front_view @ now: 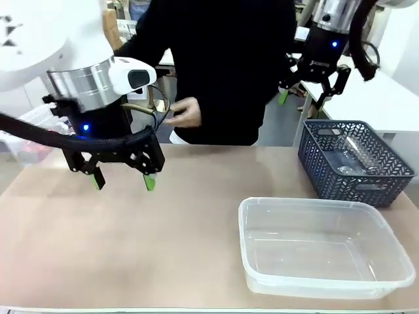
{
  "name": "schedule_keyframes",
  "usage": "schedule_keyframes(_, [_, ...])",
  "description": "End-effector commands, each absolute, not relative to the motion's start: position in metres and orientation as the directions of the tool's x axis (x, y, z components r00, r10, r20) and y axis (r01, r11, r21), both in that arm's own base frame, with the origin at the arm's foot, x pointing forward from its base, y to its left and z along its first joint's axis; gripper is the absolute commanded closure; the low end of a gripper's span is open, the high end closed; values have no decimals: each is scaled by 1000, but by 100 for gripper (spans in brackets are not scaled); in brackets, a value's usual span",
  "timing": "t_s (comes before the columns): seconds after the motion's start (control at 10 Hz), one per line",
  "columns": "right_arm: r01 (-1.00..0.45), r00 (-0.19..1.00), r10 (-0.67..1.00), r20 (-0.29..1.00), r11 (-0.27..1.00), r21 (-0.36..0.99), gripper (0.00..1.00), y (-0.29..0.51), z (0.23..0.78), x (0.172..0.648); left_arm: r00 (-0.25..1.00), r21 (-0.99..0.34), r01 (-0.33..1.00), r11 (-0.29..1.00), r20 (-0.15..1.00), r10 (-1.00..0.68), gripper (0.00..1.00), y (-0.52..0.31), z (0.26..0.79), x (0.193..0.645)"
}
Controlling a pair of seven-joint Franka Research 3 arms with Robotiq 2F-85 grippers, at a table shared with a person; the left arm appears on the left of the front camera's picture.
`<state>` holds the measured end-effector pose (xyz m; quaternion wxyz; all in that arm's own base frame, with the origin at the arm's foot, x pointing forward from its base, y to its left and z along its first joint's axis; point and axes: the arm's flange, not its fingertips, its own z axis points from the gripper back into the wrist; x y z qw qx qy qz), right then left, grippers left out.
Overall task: Sort the waste into each basket.
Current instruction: Pick up the Organizing box on the right side of the table and lift it.
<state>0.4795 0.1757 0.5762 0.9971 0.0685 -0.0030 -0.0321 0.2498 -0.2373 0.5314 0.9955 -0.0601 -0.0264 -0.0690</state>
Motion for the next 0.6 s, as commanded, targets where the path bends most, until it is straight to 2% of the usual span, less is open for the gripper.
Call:
schedule_keyframes(0.0, [-48,996,58,-65,989,142,0,157,570,457,988,-108,145,984,76,-137,0,-245,526,237])
schedule_keyframes(0.1, [-114,982,133,-132,983,143,0,121,564,420,995,-138,98,986,50,-91,0,-257,523,241])
schedule_keyframes(0.2, [-80,985,104,-138,982,170,0,89,556,377,999,-164,44,986,38,-39,0,-276,519,242])
schedule_keyframes(0.4, [-28,994,39,-107,994,103,0,34,530,280,1000,-211,11,977,9,-10,0,-335,519,233])
schedule_keyframes(0.5, [4,996,6,-93,994,107,0,10,511,244,999,-214,49,976,-7,-52,0,-368,512,221])
